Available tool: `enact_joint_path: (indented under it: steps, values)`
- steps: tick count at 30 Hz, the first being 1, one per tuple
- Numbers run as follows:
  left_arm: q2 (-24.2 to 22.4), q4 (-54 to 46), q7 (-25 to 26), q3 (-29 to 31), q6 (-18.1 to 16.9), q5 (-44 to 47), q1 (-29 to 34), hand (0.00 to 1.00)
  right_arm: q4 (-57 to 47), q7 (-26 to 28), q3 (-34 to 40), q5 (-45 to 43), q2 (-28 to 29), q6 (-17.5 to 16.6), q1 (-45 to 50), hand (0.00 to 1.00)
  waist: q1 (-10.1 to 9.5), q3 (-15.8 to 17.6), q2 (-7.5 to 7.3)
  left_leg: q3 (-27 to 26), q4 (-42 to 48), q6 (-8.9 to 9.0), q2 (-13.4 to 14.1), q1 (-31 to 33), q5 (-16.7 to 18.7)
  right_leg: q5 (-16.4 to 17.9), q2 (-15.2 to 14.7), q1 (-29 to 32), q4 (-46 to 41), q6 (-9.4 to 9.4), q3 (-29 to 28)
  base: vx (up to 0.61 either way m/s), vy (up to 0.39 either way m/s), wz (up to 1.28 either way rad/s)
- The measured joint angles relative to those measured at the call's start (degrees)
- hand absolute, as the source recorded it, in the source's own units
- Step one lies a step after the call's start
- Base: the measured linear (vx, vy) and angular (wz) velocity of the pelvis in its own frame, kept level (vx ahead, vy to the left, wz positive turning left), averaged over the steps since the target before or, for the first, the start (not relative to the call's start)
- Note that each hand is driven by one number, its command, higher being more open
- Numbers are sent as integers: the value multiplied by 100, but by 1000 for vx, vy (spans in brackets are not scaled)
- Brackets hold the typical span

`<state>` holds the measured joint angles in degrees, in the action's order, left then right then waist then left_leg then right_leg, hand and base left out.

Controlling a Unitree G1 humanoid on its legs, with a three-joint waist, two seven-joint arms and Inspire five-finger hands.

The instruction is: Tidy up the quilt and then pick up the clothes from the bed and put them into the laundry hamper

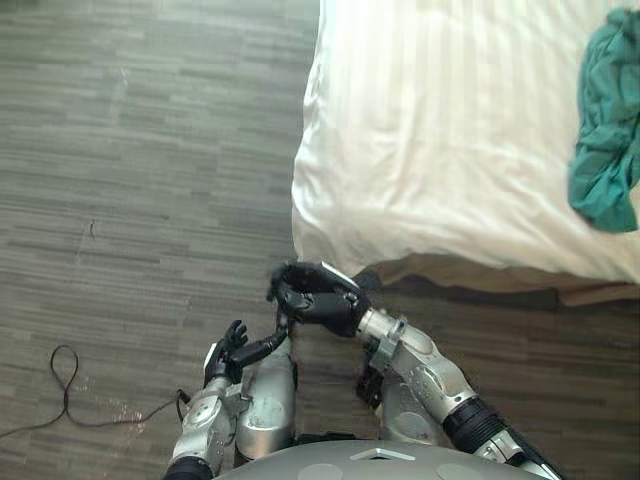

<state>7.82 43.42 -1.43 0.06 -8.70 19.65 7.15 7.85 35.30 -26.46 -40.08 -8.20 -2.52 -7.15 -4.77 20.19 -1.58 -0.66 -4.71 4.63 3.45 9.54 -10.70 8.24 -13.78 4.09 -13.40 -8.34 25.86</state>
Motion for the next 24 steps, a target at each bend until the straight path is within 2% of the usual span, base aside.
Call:
enact_joint_path:
  steps: [3,5,7,9,11,13,16,21,24]
  values:
    - [1,46,-33,-96,11,-158,42,100,-522,-437,746,-359,244,-145,-657,0,28,-160,63,-56,1,-23,-66,-126,33,-24,-21,-107,55,-33,-75,49,-13,-9]
    - [-9,75,-191,-152,9,-226,42,100,-620,-964,1588,-388,220,-186,-1275,0,41,-191,179,-73,1,-24,-80,-138,33,-28,-41,-97,35,-40,-104,-15,-6,-5]
    - [-30,90,-291,-154,7,-225,42,100,-619,-1296,2010,-414,150,-181,-1533,0,41,-175,261,-85,1,-26,-88,-122,31,-25,-68,-26,-37,-39,-120,-33,-10,-9]
    - [-91,77,-432,-161,-10,-224,29,100,-611,-1865,2518,-409,-91,-140,-1827,0,53,-78,443,-205,1,-54,-105,45,8,14,-156,361,-337,2,-292,-62,-21,-26]
    - [-130,51,-498,-193,-10,-219,21,100,-582,-2162,2723,-409,-277,-117,-1853,0,99,-23,541,-261,1,-79,-108,215,-15,69,-235,641,-562,-17,-401,-43,-30,-15]
    - [-161,-43,-547,-239,-9,-211,16,100,-373,-2504,2926,-407,-465,-63,-1848,0,184,96,610,-314,2,-103,-167,390,-101,153,-346,1004,-867,-29,-526,-36,-33,-13]
    - [-262,-261,-559,-230,-14,-172,-1,100,176,-2964,3308,-412,-562,-10,-1629,0,189,287,618,-529,2,-108,-178,559,-130,199,-409,1468,-1176,-20,-795,-39,-44,-28]
    - [-270,-363,-548,-205,-33,-101,-109,100,-202,-2499,3420,-537,-536,-249,-890,0,372,426,526,-888,2,-88,-145,561,-88,199,-393,1726,-1270,-20,-1098,-5,-36,-31]
    - [-248,-419,-506,-134,-32,5,-168,100,-201,-2044,3574,-524,-253,-333,-27,0,373,511,337,-1097,2,-64,-94,427,15,196,-312,1706,-1216,-14,-1268,31,-39,-35]
